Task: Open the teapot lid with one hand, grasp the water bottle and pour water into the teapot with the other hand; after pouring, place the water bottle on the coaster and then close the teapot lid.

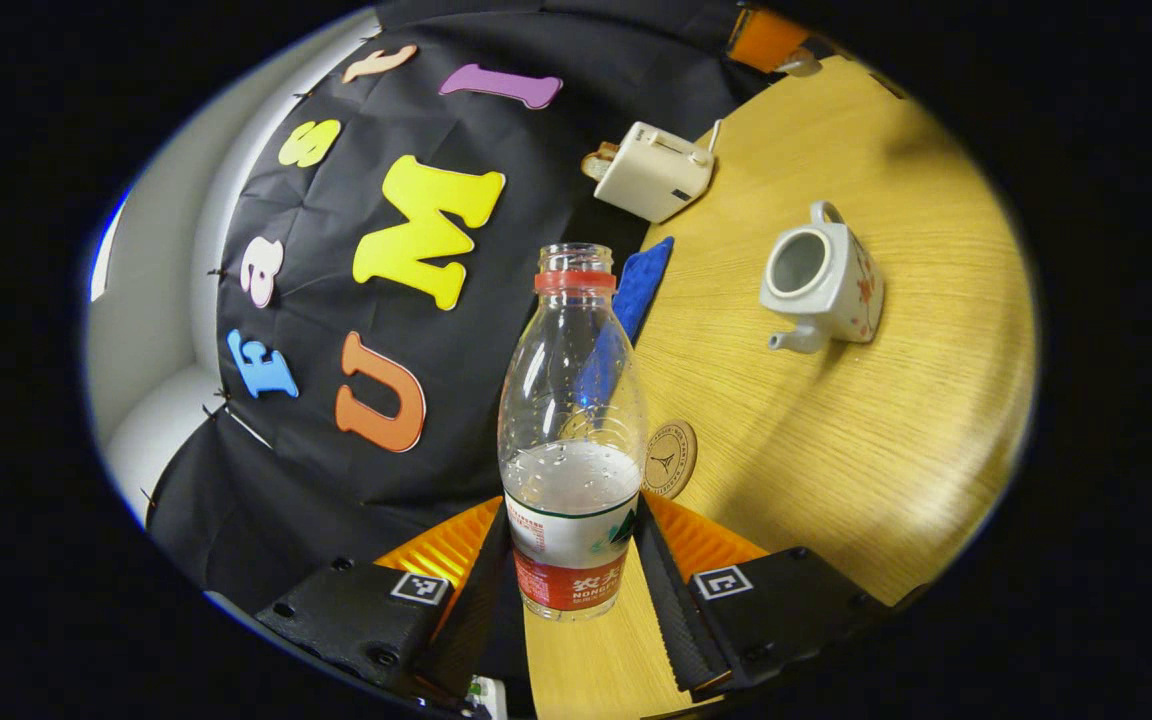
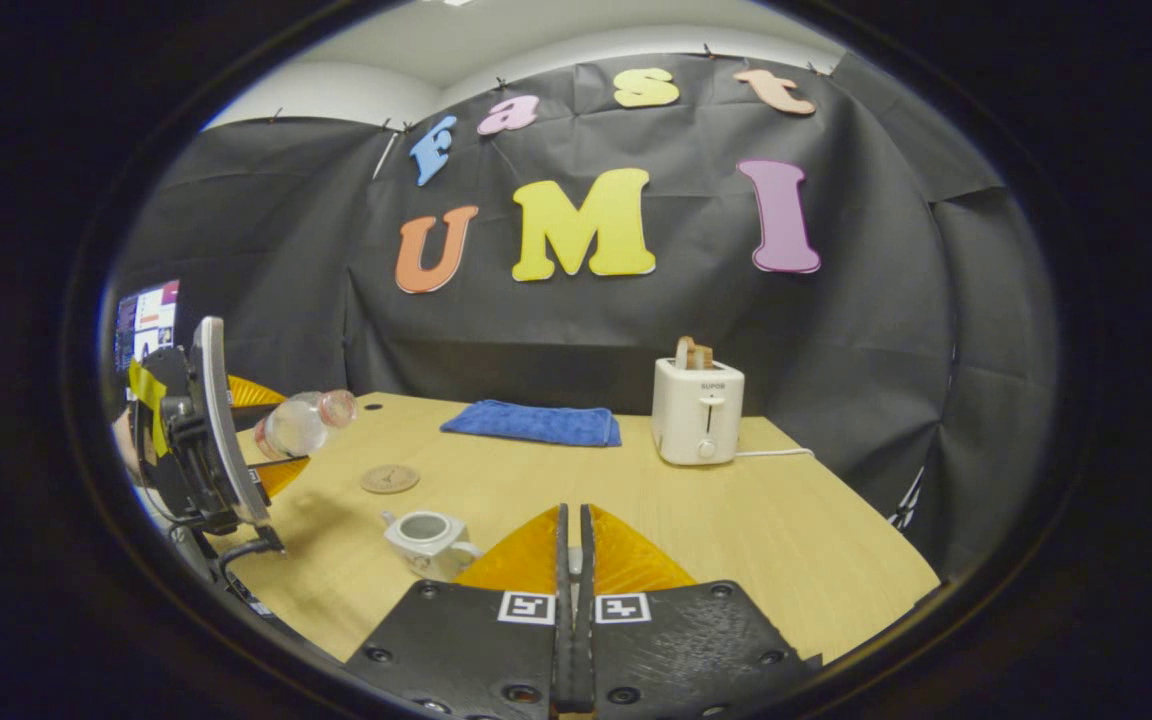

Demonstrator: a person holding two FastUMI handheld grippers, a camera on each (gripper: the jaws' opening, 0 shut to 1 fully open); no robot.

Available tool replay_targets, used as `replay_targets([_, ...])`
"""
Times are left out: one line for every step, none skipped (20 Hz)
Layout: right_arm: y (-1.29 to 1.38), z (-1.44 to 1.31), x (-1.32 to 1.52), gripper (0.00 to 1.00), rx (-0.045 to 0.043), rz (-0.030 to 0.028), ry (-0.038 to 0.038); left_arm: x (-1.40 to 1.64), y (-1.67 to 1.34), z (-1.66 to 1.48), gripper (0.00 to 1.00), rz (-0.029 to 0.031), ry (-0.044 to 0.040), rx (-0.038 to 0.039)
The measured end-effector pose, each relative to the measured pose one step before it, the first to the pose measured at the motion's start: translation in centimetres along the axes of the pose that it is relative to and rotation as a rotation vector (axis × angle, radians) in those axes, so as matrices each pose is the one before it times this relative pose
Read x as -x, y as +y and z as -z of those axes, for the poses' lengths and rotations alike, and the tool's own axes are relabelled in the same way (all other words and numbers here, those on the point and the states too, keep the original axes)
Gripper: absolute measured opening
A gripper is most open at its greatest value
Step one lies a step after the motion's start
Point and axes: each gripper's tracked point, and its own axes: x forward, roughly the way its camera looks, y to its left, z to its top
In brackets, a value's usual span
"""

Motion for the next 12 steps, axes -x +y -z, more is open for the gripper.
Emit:
replay_targets([-0.208,0.185,0.049,0.00,0.00377,0.00225,0.00388,-0.075,-0.026,-0.189,0.74,0.00766,0.00092,-0.04221])
replay_targets([-0.115,0.181,0.085,0.00,0.00171,-0.00123,0.00279,-0.136,-0.157,-0.132,0.73,0.00453,0.00431,-0.03765])
replay_targets([-0.116,0.095,0.093,0.00,0.00005,0.00014,0.00239,0.219,-0.118,-0.272,0.73,0.00344,-0.00263,-0.03211])
replay_targets([-0.049,0.118,0.138,0.00,0.00075,-0.00085,0.00105,0.203,-0.250,-0.243,0.73,0.00798,-0.00375,-0.03032])
replay_targets([-0.097,0.033,0.109,0.00,0.00153,0.00203,-0.00083,-0.008,-0.155,-0.144,0.74,0.00254,-0.00209,-0.02827])
replay_targets([-0.107,0.069,0.091,0.00,0.00240,0.00181,-0.00106,0.036,-0.177,-0.283,0.74,-0.00246,-0.00346,-0.03119])
replay_targets([-0.208,-0.023,0.099,0.00,0.00191,0.00377,-0.00205,-0.111,0.088,-0.293,0.74,-0.00508,0.00029,-0.03340])
replay_targets([-0.167,0.070,0.140,0.00,0.00063,0.00226,-0.00119,-0.055,0.258,-0.268,0.74,-0.00846,0.00080,-0.03410])
replay_targets([-0.130,-0.011,0.100,0.00,-0.00069,0.00156,-0.00083,-0.023,0.288,-0.143,0.74,-0.00985,-0.00130,-0.03121])
replay_targets([-0.197,0.047,0.117,0.00,0.00089,0.00273,-0.00013,0.116,0.087,-0.036,0.73,-0.00769,0.00151,-0.02271])
replay_targets([-0.234,-0.009,0.079,0.00,-0.00020,0.00317,-0.00034,0.055,0.115,-0.031,0.73,-0.00238,0.00073,-0.01634])
replay_targets([-0.117,-0.004,0.009,0.00,-0.00136,0.00153,-0.00032,0.006,-0.006,-0.185,0.73,0.00181,-0.00223,-0.01333])
